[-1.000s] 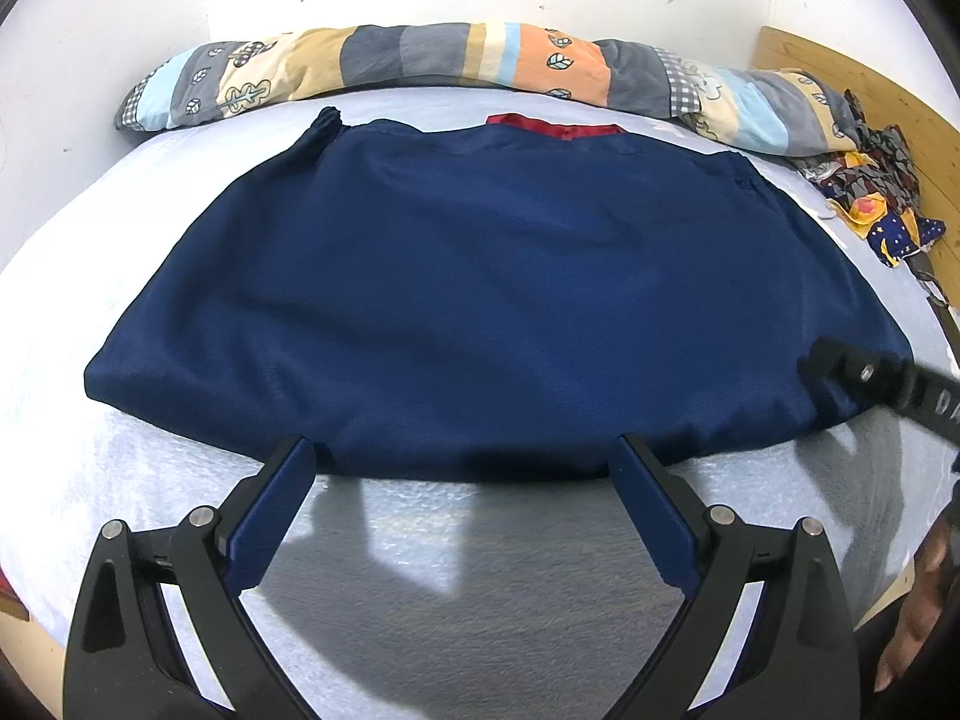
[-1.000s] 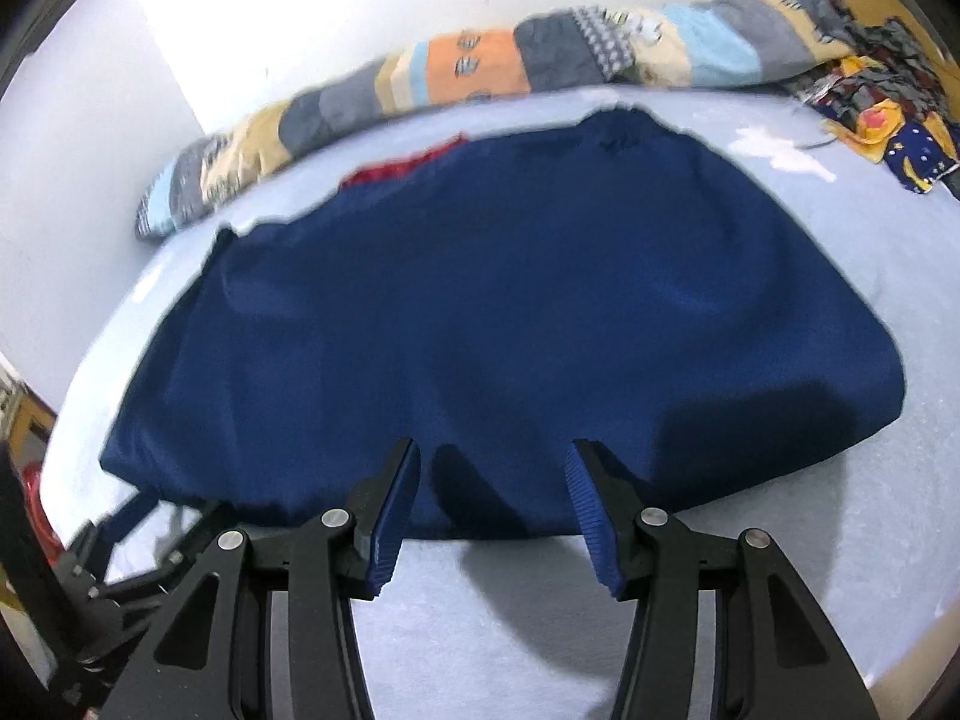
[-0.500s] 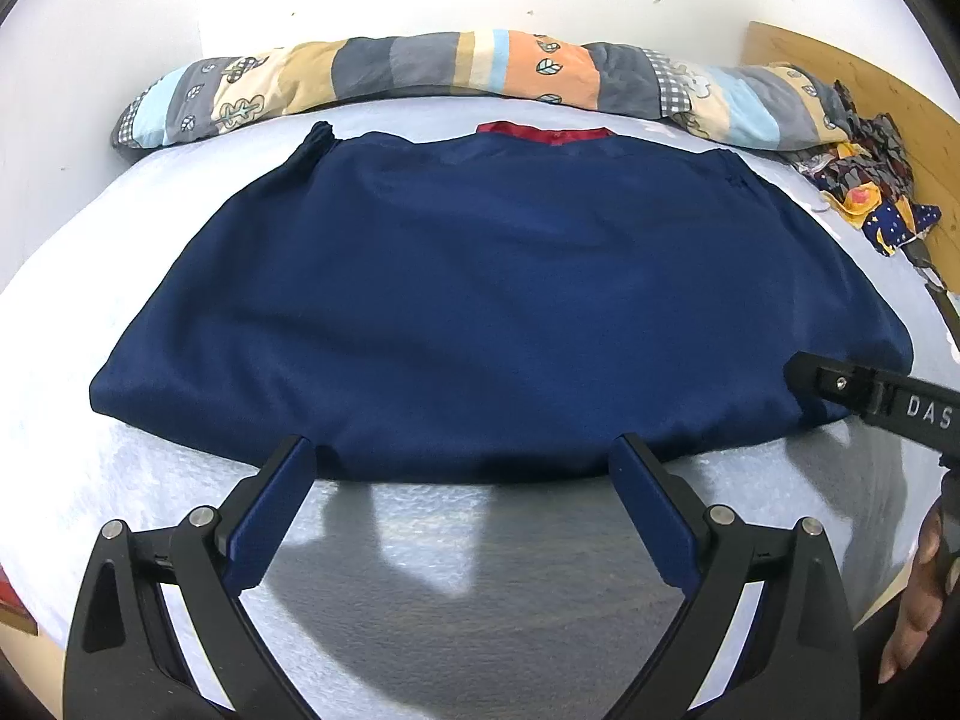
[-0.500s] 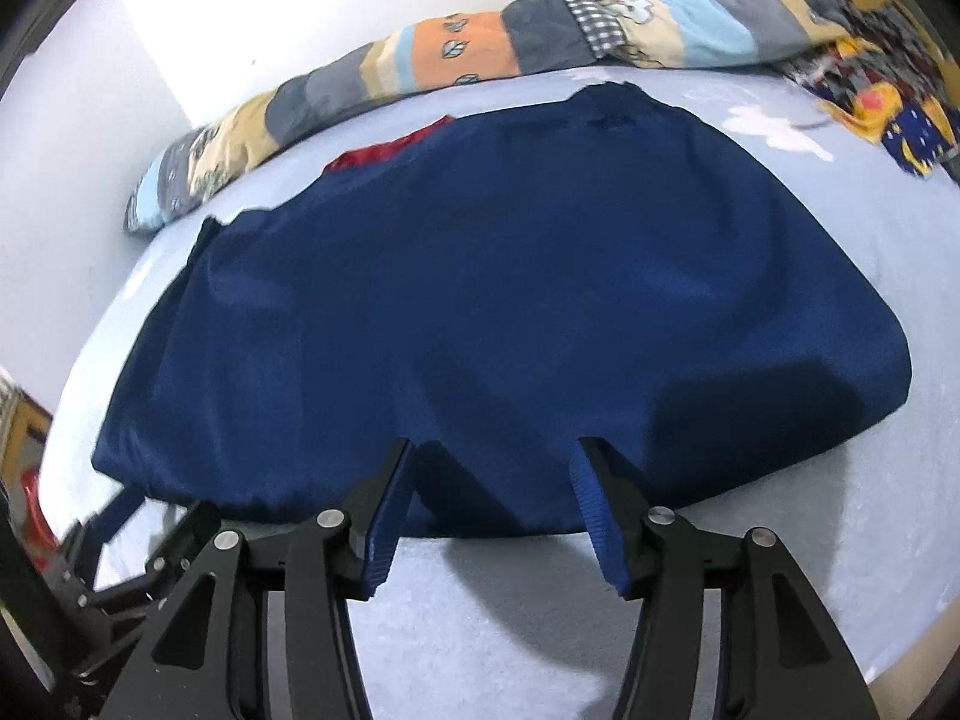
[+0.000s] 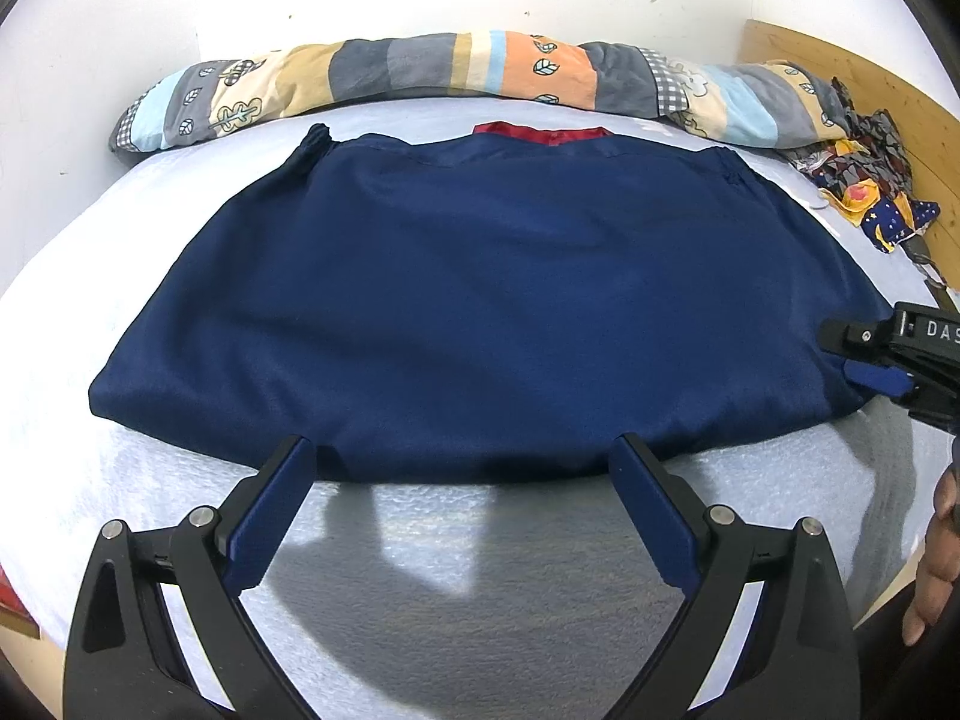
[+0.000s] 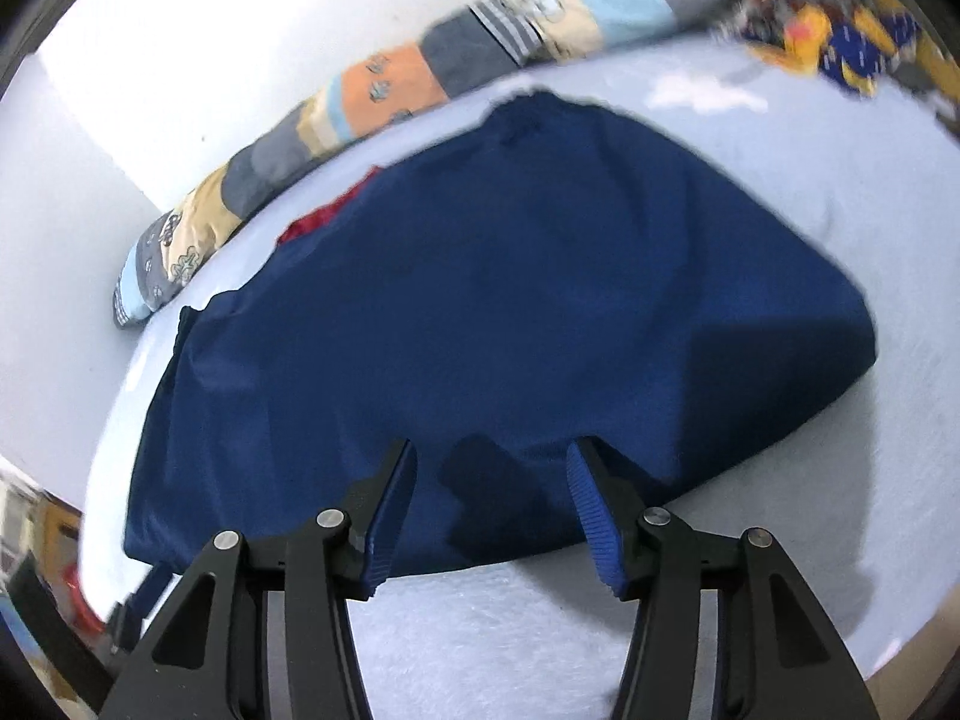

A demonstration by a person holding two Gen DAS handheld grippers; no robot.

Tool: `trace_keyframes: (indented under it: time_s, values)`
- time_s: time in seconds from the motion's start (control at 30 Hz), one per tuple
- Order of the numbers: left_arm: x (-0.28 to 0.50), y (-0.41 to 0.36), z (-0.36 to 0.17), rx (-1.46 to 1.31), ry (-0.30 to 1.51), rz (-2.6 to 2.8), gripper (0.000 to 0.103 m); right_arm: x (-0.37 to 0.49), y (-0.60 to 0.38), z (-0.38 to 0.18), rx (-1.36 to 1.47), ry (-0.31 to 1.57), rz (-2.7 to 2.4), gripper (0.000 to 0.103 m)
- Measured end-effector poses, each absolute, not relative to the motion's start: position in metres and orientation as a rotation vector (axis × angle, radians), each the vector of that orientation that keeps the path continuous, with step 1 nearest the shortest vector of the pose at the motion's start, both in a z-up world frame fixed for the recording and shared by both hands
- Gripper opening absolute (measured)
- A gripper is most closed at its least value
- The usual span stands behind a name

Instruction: Fold large clothes

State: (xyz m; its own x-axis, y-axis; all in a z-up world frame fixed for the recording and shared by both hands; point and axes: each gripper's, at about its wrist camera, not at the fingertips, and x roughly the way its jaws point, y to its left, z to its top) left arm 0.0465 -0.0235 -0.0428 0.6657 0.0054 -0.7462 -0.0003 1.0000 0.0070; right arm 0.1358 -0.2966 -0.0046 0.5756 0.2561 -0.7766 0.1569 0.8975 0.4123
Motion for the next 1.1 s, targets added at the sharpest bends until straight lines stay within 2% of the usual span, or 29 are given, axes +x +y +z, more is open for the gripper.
trace_keyframes:
  time_s: [0.13, 0.27, 0.33, 0.5, 0.63, 0.97, 1.1]
  values:
    - [0.046, -0.023, -0.042, 0.010, 0.839, 0.001, 0.099, 0.133, -0.297, -0.002, 0.475, 0.953, 0.070, 0.054]
    - [0.045, -0.015, -0.031, -0.020, 0.788, 0.009, 0.099, 0.121, -0.311, 0.013, 0.511, 0.843, 0.022, 0.055]
    - [0.047, 0.001, -0.026, -0.083, 0.769, 0.041, 0.099, 0.122, -0.323, 0.009, 0.565, 0.859, -0.001, 0.057]
    - [0.071, 0.054, -0.055, -0.334, 0.972, 0.150, 0.099, 0.127, -0.335, 0.001, 0.614, 0.912, 0.025, 0.055]
    - [0.068, 0.062, -0.047, -0.345, 0.919, 0.142, 0.099, 0.110, -0.353, 0.017, 0.657, 0.810, 0.020, 0.057]
    - [0.064, 0.045, -0.033, -0.329, 0.814, 0.103, 0.099, 0.078, -0.445, -0.024, 1.186, 0.768, -0.054, 0.057]
    - [0.067, 0.035, -0.035, -0.292, 0.822, 0.091, 0.099, 0.081, -0.451, -0.034, 1.231, 0.788, -0.051, 0.057]
